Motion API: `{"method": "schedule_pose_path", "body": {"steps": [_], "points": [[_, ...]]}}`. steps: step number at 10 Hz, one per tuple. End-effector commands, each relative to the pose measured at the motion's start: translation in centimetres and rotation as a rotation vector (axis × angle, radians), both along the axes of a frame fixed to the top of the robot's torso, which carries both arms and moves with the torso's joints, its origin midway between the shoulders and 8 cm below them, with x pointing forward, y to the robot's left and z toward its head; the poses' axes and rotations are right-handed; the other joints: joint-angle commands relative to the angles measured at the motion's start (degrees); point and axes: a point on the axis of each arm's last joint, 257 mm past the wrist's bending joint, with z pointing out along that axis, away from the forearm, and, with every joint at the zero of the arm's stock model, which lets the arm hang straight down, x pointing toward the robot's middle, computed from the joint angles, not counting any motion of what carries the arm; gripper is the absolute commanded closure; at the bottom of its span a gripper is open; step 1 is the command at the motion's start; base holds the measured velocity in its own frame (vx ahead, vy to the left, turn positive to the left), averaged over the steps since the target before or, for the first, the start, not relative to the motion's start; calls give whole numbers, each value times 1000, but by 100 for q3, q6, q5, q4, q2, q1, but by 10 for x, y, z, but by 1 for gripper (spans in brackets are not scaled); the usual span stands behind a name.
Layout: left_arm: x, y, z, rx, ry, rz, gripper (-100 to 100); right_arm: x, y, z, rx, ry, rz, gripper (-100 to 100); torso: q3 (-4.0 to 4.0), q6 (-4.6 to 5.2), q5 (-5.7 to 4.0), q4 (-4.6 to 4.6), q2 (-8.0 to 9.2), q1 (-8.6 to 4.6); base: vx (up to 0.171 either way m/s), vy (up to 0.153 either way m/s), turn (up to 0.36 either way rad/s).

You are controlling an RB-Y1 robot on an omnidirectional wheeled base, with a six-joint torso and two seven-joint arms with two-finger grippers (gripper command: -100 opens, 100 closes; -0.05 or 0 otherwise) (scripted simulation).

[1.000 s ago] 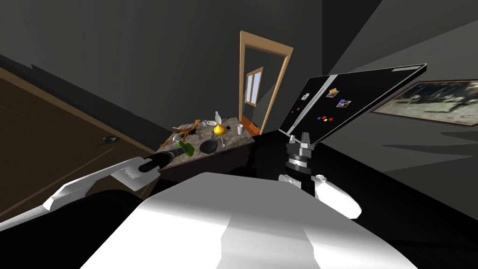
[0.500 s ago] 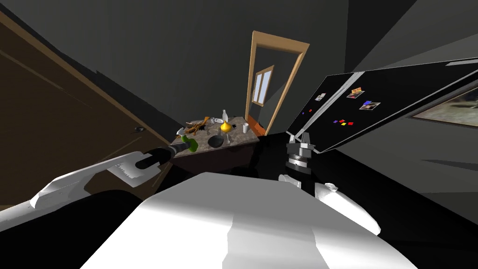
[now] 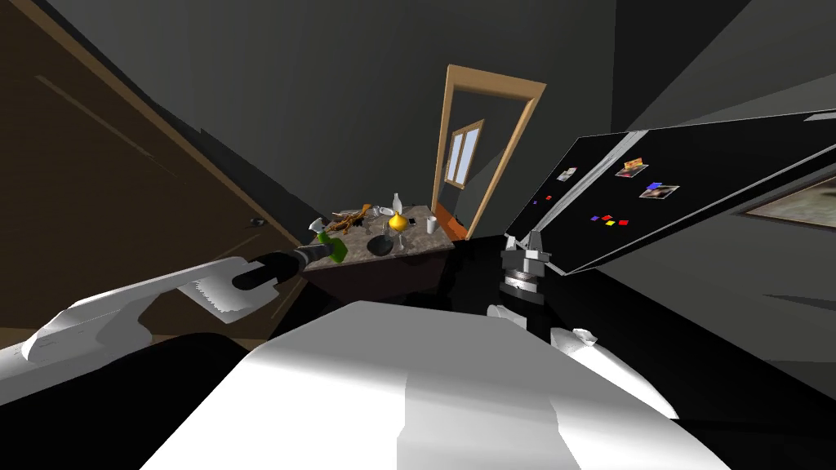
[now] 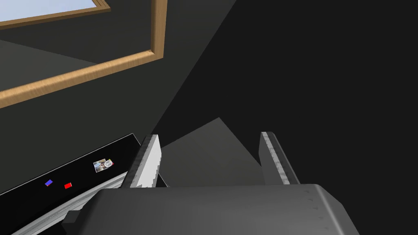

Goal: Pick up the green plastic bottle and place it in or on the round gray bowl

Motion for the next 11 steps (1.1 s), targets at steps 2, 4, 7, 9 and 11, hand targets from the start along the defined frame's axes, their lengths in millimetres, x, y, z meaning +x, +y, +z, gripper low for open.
{"method": "schedule_pose_path", "body": {"steps": [2,4,7,9,11], "points": [[-1,10,5,0,19,44,100,0,0,0,0,0,0,0,-7,0,-1,-4,-11,-1,69,-62,-39],[-2,17,8,-3,34,78,100,0,0,0,0,0,0,0,-18,-1,-1,-9,-28,3,78,-52,-56],[-3,25,12,-10,58,128,100,0,0,0,0,0,0,0,-22,0,-2,-11,-32,0,77,-62,-82],[-4,26,15,-17,72,153,100,0,0,0,0,0,0,0,-21,0,-5,-11,-32,-11,74,-72,-74],[-4,23,17,-26,86,168,100,0,0,0,0,0,0,0,-20,3,-5,-9,-31,-9,72,-57,-91]]}}
